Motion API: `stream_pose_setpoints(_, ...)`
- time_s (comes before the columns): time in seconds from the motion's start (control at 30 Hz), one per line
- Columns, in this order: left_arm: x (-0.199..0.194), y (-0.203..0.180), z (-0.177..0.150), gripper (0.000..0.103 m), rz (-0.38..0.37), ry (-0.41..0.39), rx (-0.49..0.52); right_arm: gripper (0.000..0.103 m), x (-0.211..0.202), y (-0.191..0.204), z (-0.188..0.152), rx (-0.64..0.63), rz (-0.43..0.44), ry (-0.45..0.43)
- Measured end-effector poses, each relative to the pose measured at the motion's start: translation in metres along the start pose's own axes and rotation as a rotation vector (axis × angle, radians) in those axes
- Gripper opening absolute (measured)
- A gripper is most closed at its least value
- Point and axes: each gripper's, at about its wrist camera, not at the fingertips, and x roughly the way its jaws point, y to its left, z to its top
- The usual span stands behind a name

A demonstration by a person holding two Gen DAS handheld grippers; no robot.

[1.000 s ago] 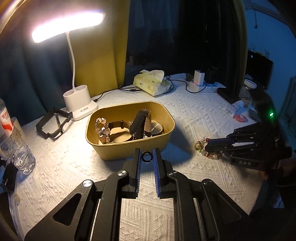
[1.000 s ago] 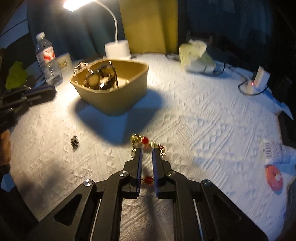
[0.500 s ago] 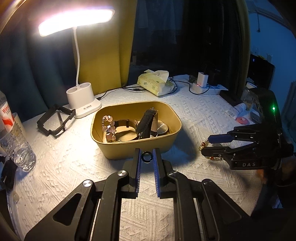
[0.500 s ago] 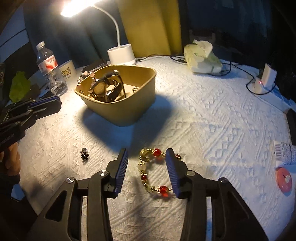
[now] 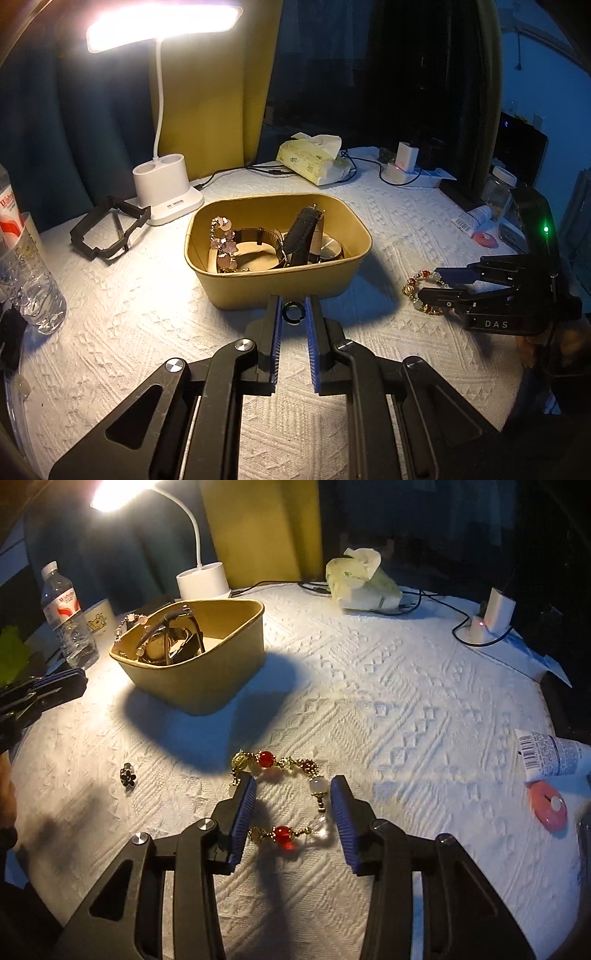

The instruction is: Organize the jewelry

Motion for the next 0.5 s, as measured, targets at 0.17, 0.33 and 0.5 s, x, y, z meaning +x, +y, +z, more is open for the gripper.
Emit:
stream_pose_setpoints(0.17,-0.002,0.006,-0.002,0.014,0.002,-0.005,-0.005,0.009,0.003,0.001,0.004,-0.001,0.011,0.001)
stream_pose_setpoints(0.33,-0.007,0.011,-0.002,0.014,0.015,-0.020,-0.014,0.009,-0.003,0.006,0.008,-0.020,0.032,-0.031)
stream_pose_setpoints(0.5,-0.007,0.012,0.004,0.014,0.022,-0.037,-0.008,0.009,-0.020,0.015,0.022,-0.058,0.052,-0.101)
